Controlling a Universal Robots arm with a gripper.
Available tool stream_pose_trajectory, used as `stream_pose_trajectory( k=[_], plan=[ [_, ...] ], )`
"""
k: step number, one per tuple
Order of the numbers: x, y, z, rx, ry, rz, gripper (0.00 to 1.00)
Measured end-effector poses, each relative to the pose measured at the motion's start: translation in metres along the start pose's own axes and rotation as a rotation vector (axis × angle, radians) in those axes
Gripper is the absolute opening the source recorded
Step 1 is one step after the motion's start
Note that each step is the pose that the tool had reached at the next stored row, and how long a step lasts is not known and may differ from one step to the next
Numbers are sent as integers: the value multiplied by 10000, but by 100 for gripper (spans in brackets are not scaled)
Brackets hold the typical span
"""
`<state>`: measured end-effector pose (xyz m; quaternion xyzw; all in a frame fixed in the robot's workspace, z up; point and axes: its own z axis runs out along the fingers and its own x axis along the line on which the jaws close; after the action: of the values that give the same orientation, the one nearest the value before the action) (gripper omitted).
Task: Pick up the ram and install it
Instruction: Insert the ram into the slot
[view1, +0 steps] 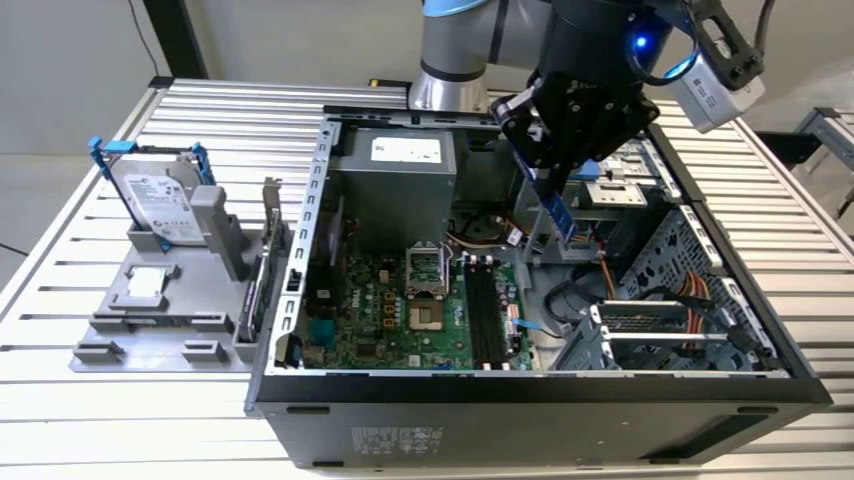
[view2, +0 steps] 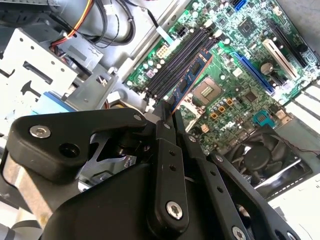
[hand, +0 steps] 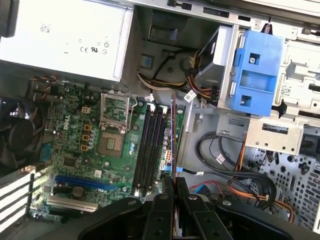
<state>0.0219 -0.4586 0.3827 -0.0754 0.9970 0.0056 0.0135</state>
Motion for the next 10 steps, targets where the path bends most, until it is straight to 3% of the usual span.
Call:
stream_pose_trajectory(
  k=[10],
  plan=[
    [-1, 0, 1, 11, -4, 405, 0]
  ],
)
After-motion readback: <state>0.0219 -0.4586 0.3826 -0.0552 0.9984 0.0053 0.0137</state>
